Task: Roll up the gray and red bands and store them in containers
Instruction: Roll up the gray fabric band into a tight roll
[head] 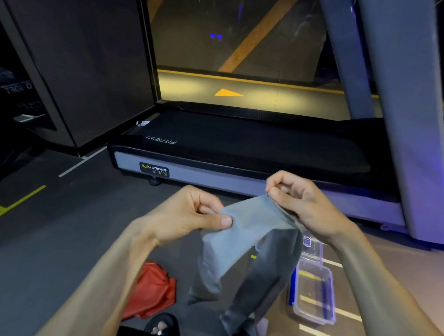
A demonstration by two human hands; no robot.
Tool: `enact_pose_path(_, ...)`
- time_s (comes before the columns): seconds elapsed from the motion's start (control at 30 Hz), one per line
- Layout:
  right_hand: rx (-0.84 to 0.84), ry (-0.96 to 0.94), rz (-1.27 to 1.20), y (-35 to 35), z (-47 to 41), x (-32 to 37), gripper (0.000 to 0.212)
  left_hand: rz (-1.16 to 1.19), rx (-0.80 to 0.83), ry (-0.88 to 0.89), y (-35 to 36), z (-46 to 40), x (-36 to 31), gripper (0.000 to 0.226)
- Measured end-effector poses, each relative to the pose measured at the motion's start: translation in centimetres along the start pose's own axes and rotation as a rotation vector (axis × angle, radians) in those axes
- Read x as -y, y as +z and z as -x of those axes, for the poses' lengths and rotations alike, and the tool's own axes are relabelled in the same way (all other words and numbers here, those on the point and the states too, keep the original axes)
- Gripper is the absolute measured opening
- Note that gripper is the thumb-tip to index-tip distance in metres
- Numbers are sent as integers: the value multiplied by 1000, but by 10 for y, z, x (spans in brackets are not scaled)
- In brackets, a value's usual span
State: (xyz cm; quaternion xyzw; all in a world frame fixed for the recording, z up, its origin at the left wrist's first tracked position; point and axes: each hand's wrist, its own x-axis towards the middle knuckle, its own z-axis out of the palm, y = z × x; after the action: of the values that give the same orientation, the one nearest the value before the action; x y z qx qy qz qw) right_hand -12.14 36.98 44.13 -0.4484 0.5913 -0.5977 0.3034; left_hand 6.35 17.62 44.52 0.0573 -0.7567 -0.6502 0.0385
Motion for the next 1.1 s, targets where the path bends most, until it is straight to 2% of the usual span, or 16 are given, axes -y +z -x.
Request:
enact_pose_path(0.07,60,3,-45,7,0,-3,9,94,58,44,-1,1,1,15)
enact_pose_path(0.17,150,-25,-175,21,-1,-8,21,96,126,22,6,-2,-1,13)
enact_pose_path(0.27,232,-16,-301,40,-2,-6,10,-2,142,-9,10,-6,-1,11)
enact_pose_path(0.37,223,-26,-64,54,-4,-8,6,-111,112,-1,9,-7,-1,22)
enact_pose_path(0.5,218,-20,221,46,-7,-3,6,-174,33,-28,9,-4,-1,12)
enact_pose_path(0.57,220,-9,246,38,-6,1,7,-211,16,-30,8,-2,0,10)
enact_pose_path(0.7,177,-24,-19,34,-4,5,7,-171,125,-82,8,1,1,22)
enact_pose_path(0.83,123,3,-257,32,-5,5,4,-169,146,-67,8,0,1,17)
enact_pose_path(0.87,113,-2,-300,30,-6,6,12,-147,142,-72,9,1,0,15)
enact_pose_path(0.93,100,-8,-327,25,-7,7,26,-3,132,-109,11,1,-1,16)
enact_pose_path(1.0,95,-15,-332,21,-7,8,30,175,125,-137,11,1,0,24)
enact_pose_path(1.1,110,-14,-337,18,-5,8,31,190,129,-132,12,0,3,20)
